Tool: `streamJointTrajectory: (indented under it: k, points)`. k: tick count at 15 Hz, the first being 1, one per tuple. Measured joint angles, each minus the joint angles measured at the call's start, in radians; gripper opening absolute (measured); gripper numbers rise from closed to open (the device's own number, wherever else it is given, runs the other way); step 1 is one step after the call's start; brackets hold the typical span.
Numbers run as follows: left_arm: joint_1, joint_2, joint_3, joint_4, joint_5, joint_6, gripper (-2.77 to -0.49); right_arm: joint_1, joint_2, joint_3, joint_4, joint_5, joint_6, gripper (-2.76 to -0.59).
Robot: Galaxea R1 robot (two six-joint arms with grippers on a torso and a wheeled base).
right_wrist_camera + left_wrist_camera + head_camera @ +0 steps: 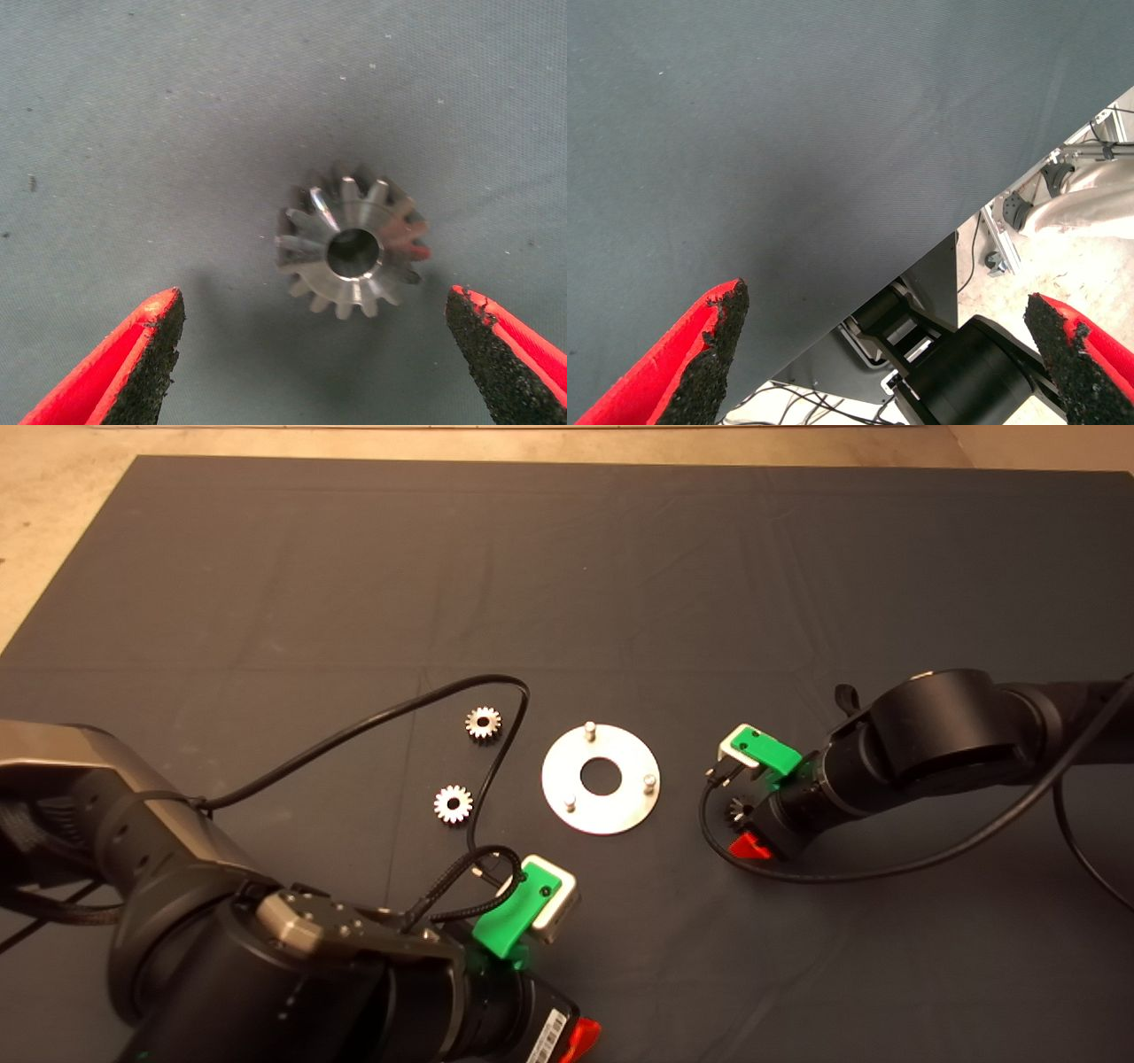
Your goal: Install three planetary gears onto the carrier pins
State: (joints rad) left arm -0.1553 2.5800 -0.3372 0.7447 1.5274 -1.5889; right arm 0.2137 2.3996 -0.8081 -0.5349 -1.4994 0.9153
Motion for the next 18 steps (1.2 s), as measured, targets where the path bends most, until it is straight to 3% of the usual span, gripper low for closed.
streamJointTrajectory:
  k: [9, 15, 17, 18]
  points:
    - [0.000, 0.002, 0.000, 0.001, -0.001, 0.000, -1.04, 0.000, 0.004, -0.019, 0.000, -0.001, -0.011, -1.19]
    - [0.000, 0.002, 0.000, 0.002, -0.001, 0.000, -1.04, 0.000, 0.005, -0.037, 0.000, 0.000, -0.017, -1.38]
    - [0.000, 0.002, 0.000, 0.001, -0.001, 0.000, -1.04, 0.000, 0.005, -0.048, 0.000, 0.008, -0.017, -1.53]
    - [0.000, 0.002, 0.000, 0.001, -0.001, 0.000, -1.04, 0.000, 0.005, -0.053, -0.001, 0.021, -0.017, -1.53]
